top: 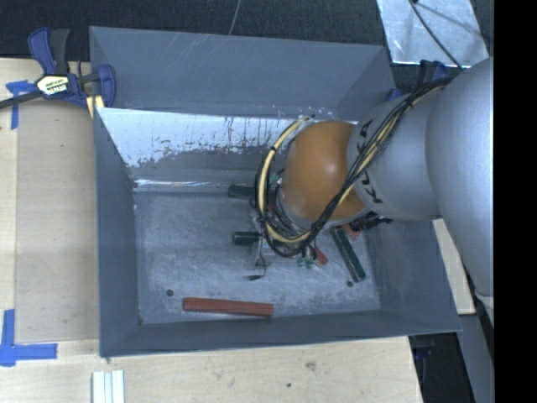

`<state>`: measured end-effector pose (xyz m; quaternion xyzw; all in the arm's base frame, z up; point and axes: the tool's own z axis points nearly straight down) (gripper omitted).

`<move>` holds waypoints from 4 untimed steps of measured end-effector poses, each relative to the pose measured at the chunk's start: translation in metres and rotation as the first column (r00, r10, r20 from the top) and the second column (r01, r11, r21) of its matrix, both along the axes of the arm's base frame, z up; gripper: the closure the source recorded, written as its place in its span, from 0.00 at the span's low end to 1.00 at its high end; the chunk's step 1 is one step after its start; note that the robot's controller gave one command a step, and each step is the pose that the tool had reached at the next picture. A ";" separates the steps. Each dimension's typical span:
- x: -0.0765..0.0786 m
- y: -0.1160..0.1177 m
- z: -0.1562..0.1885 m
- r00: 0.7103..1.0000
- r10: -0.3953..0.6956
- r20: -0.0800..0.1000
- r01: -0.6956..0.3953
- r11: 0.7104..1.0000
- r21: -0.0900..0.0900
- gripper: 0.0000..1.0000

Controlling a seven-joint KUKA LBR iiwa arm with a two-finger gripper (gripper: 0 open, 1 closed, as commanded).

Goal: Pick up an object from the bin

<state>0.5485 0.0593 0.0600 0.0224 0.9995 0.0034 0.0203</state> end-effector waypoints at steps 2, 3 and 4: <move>-0.004 -0.001 0.005 1.000 0.000 -0.015 0.000 1.000 -0.002 1.00; -0.005 -0.001 0.016 0.999 0.000 -0.032 0.000 1.000 -0.004 1.00; -0.007 -0.001 0.035 0.999 0.000 -0.043 0.000 1.000 -0.006 1.00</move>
Offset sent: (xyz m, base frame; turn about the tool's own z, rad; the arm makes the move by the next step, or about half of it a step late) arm 0.0001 0.0001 0.0288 -0.0002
